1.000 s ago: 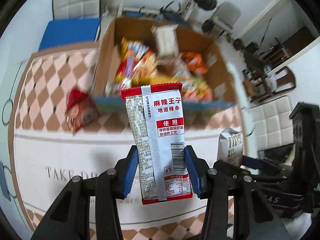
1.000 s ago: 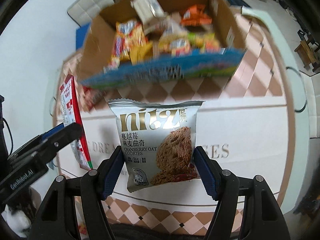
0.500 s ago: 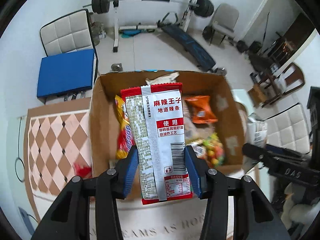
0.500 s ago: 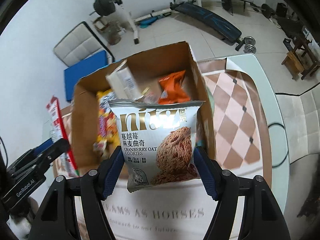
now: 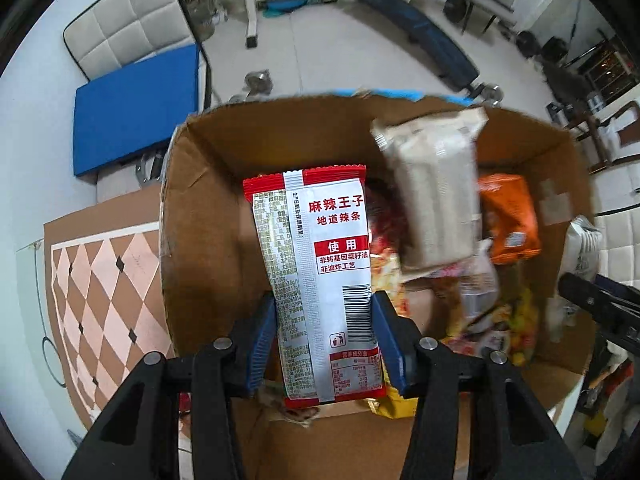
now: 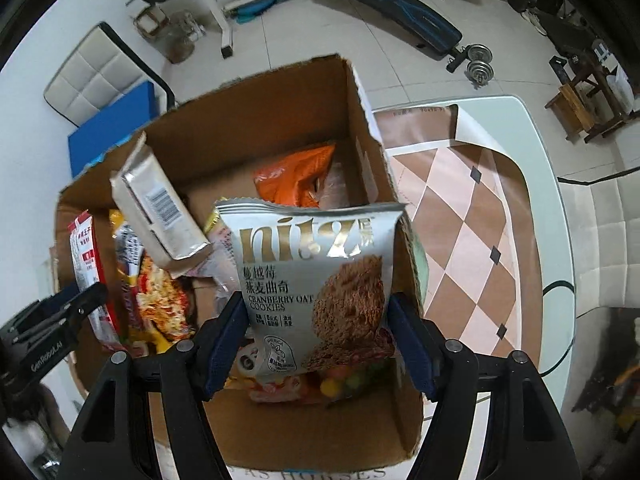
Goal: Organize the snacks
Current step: 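Carry both packets over the box and open both grippers to drop them, then move both tools toward the red packets beside the box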
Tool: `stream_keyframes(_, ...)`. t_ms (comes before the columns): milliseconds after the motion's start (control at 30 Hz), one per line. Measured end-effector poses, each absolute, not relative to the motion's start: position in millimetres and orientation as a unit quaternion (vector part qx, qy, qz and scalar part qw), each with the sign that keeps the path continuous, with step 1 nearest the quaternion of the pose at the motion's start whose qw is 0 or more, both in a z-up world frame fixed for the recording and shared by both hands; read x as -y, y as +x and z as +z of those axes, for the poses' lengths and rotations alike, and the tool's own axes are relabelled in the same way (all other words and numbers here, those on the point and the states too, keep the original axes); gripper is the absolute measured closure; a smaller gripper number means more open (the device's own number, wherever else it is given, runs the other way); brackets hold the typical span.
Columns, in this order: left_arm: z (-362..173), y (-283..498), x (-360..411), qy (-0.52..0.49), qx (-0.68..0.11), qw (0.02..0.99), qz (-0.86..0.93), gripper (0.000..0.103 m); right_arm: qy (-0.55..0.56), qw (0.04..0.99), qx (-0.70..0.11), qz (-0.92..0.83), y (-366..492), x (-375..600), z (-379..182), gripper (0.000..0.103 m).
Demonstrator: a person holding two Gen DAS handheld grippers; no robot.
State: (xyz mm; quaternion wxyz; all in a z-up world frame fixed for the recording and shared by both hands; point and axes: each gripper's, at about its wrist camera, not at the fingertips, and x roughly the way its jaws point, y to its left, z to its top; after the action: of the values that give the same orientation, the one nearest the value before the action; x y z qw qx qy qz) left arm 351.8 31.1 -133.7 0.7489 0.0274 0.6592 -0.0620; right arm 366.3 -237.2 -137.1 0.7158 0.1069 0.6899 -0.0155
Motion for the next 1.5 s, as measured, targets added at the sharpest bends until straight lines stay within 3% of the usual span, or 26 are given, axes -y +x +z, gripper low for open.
stream_keyframes(100,-141.6,354.2,-34.0,0.022,-0.668,0.742,-0.058,0.050,0.100,0.715,-0.692,-0.010,368.5,232.2,-139.3,0.014)
stream_keyframes(233,-142.6,351.9,-35.4,0.022,-0.672,0.738,-0.050,0.015,0.099,0.714,-0.693,-0.010,367.4,228.8,-139.0,0.012)
stream_keyframes(400,-136.6,346.9,-38.0,0.004,-0.669,0.741,-0.057,0.014,0.097,0.714,-0.693,-0.008,362.4,226.6,-135.6,0.012)
stream_keyframes(500,-129.7,342.8,-38.2,-0.002,-0.665,0.744,-0.061,0.006,0.092,0.718,-0.690,-0.005,356.4,223.2,-129.8,0.012)
stream_keyframes(967,-67.3,275.6,-26.6,0.005,-0.591,0.805,-0.057,0.005,0.051,0.756,-0.653,0.008,295.5,206.2,-83.1,0.008)
stream_keyframes(1500,15.7,174.0,-29.9,-0.015,-0.495,0.868,-0.041,0.005,0.055,0.820,-0.570,0.019,205.3,199.2,13.6,0.008)
